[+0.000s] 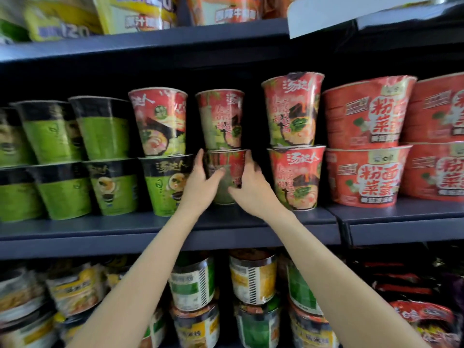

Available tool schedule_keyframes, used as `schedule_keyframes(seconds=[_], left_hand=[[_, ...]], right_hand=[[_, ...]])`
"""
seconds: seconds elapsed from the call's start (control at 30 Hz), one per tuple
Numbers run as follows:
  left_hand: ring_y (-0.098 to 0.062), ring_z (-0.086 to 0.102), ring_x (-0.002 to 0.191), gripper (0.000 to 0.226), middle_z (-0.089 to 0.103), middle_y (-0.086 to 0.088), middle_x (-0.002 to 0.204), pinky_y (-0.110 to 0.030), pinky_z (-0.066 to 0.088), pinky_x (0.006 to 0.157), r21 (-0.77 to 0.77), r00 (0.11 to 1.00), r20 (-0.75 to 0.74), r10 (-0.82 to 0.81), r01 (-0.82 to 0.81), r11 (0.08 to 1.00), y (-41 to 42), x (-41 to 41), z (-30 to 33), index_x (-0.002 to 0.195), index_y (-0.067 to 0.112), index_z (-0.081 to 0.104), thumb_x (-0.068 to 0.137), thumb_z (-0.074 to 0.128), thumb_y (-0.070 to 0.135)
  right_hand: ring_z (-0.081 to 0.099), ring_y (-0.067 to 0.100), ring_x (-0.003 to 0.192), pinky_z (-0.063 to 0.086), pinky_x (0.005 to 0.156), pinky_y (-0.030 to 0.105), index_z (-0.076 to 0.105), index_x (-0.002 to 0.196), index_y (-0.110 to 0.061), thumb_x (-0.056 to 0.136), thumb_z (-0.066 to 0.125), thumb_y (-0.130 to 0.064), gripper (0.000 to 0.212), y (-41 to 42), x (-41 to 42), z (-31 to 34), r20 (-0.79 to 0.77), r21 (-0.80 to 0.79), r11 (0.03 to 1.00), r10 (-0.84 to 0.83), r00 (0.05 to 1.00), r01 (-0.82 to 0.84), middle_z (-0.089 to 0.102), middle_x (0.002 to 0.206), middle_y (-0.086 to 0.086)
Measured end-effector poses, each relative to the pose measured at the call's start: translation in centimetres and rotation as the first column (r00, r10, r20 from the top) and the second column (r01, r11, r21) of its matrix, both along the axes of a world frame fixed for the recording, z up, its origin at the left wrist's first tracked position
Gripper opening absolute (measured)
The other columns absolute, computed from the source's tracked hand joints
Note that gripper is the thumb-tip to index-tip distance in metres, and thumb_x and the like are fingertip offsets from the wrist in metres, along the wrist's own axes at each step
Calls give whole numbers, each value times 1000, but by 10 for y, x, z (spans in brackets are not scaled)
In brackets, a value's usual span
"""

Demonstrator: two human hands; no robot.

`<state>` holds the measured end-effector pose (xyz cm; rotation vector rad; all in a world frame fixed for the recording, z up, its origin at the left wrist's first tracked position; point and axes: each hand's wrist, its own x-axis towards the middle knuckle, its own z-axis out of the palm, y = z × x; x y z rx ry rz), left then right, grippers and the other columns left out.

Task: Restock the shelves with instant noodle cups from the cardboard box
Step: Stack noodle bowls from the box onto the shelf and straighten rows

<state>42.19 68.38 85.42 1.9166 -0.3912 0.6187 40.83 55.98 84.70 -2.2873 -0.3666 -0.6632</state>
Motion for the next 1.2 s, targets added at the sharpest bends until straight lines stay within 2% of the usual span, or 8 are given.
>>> schedule_keyframes(seconds=[0.13, 0.2, 0.3, 0.43, 0.53, 0.73, 0.93, 1.2], left_hand=[[-27, 52, 119, 78, 60, -2, 120, -32, 40, 93, 44, 999, -44, 32, -31, 999, -4, 12, 11, 152, 20, 3, 93, 52, 38], [-24, 51, 121, 84, 55, -3, 131, -29, 40, 95, 52, 999, -36, 22, -20, 998, -2, 13, 9, 152, 20, 3, 90, 56, 42], [-10, 46, 122, 94, 49, -1, 138, -22, 35, 96, 17, 999, 4, -42, 42, 999, 3, 11, 3, 152, 19, 4, 84, 64, 42], [-10, 48, 125, 112, 50, 2, 139, -33, 38, 107, -12, 991, -10, -131, 131, 991, 8, 15, 3, 151, 23, 6, 66, 71, 59], [-7, 53, 116, 104, 54, 5, 131, -29, 42, 101, -41, 977, -50, -209, 207, 978, 5, 13, 6, 149, 23, 18, 67, 74, 55], [-4, 52, 109, 89, 53, 8, 125, -9, 39, 79, 52, 994, 63, -86, 82, 995, 4, 7, 8, 148, 20, 22, 78, 70, 44], [-7, 54, 113, 89, 50, 1, 139, -23, 41, 94, 55, 989, 149, -25, 17, 998, 7, 3, 5, 148, 19, 25, 76, 73, 40], [-10, 53, 118, 89, 47, -3, 142, -32, 43, 102, 33, 990, 83, -117, 115, 993, 11, 7, 8, 150, 20, 20, 78, 71, 37]], right_hand=[[49, 33, 124, 44, 100, 40, -6, 150, -5, 89, 56, -18, 89, 10, 18, 12, -86, 129, 989, 81, 993, -69, 42, 143, 17], [53, 31, 120, 47, 96, 38, 0, 151, -8, 86, 57, -15, 87, 8, 12, 10, -56, 154, 986, 77, 995, -67, 50, 136, 14], [48, 31, 123, 43, 99, 35, -1, 151, -15, 84, 58, -14, 89, 4, -11, -2, -27, 90, 994, 62, 998, -59, 34, 146, 13], [36, 31, 133, 34, 109, 42, 1, 152, -17, 90, 57, -21, 84, 3, -44, -18, 77, -16, 997, 76, 994, -75, 9, 157, 5], [20, 19, 142, 27, 113, 33, 4, 152, -18, 92, 56, -27, 80, -1, -59, -24, 104, -14, 995, 103, 989, -102, 8, 157, -4], [41, 12, 119, 27, 90, 14, 5, 152, -19, 93, 54, -24, 77, -16, -56, -18, 86, 25, 1000, 15, 996, -18, 17, 154, 2], [54, 12, 88, 39, 78, 24, -3, 152, -21, 92, 55, -24, 84, -12, -46, -22, 30, 40, 998, 38, 999, -39, 40, 140, 9], [52, 24, 113, 40, 93, 30, -6, 151, -23, 93, 54, -26, 84, -11, -49, -23, 68, 15, 999, 40, 997, -41, 22, 153, 9]])
